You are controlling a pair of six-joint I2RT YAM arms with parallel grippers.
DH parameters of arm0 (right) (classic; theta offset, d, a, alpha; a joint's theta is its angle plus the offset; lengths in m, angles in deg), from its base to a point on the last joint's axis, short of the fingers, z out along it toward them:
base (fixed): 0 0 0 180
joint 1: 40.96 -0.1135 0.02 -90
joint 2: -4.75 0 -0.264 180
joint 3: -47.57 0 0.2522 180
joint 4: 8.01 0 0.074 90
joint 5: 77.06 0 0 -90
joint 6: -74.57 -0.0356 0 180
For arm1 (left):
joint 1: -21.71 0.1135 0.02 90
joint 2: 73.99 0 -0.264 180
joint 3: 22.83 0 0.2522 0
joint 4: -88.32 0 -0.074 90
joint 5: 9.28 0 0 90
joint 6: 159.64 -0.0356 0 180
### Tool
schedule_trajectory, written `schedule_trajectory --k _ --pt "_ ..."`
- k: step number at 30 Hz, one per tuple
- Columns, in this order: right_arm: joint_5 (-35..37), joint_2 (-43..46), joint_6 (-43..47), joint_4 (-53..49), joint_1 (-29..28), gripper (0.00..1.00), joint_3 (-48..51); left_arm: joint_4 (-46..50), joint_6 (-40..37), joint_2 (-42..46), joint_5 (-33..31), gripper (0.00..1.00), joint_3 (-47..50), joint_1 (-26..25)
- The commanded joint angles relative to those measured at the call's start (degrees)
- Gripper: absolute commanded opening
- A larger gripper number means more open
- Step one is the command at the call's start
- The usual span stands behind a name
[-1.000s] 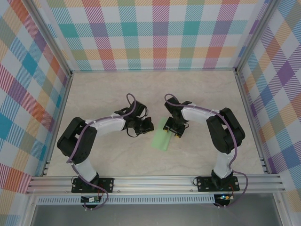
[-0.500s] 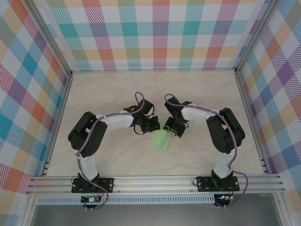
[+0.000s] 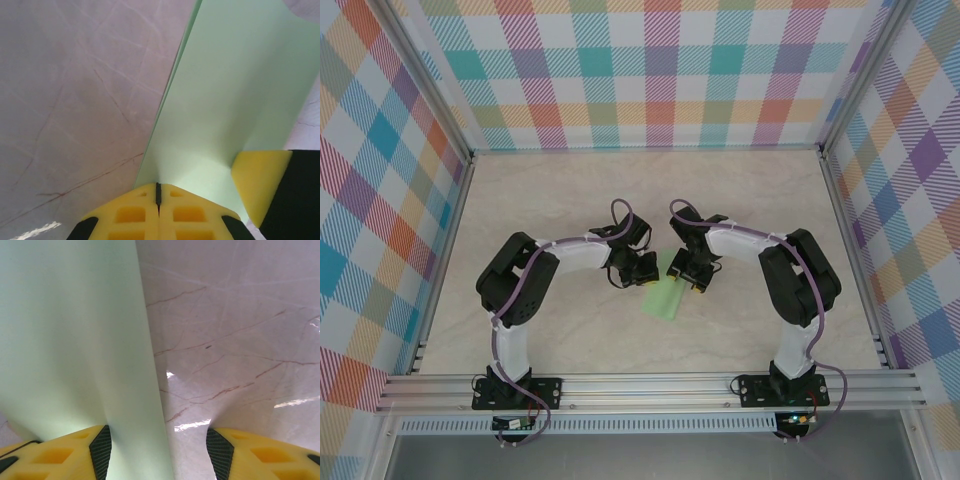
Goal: Fold a paper plane with a square sheet of paper (pick it up from the middle)
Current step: Hold the square sheet of paper at the center of the table.
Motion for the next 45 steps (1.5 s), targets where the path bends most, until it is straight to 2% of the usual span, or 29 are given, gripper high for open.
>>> schedule_trajectory --k 1,6,7,12,15,16,17,23,27,32,45 --pt "0.28 -5.03 0.45 4.37 -0.61 0.59 2.71 3.04 -0.53 -1.58 -1.81 0.0 -0.81 -1.07" --pt "-0.06 -2.2 2.25 3.54 -0.5 0.61 1.13 3.61 -0.66 -1.72 -3.13 0.0 0.53 -1.08" --pt "0.13 -1.12 2.85 2.93 -0.47 0.64 0.68 3.62 -0.78 -1.72 -3.34 0.0 0.72 -1.09" --pt "1.33 8.47 5.39 4.8 -0.22 0.74 2.11 3.62 -1.06 -1.8 -3.69 0.0 1.24 -1.08" --pt "0.98 14.93 5.39 8.4 0.23 0.76 5.99 3.22 -1.08 -1.82 -3.37 0.0 1.35 -1.15" --pt "0.23 16.94 5.02 10.33 0.35 0.74 7.9 3.1 -0.97 -1.84 -3.23 0.0 1.44 -1.13" --pt "-1.23 18.85 4.54 13.15 0.36 0.67 10.09 3.04 -0.97 -1.89 -3.27 0.0 1.43 -1.14" --pt "-12.48 22.72 0.26 32.05 0.4 0.19 22.02 2.92 -1.19 -2.08 -3.1 0.0 1.6 -1.15" --pt "-15.54 21.01 -1.08 38.48 0.36 0.05 25.41 2.91 -1.18 -2.14 -3.01 0.0 1.63 -1.14" --pt "-15.4 19.51 -1.26 40.65 0.78 0.0 27.48 3.06 -1.33 -2.0 -3.05 0.0 1.61 -1.16" --pt "-16.07 17.34 0.1 45.33 3.27 0.0 33.92 3.0 -1.32 -2.14 -2.84 0.0 1.7 -1.16"
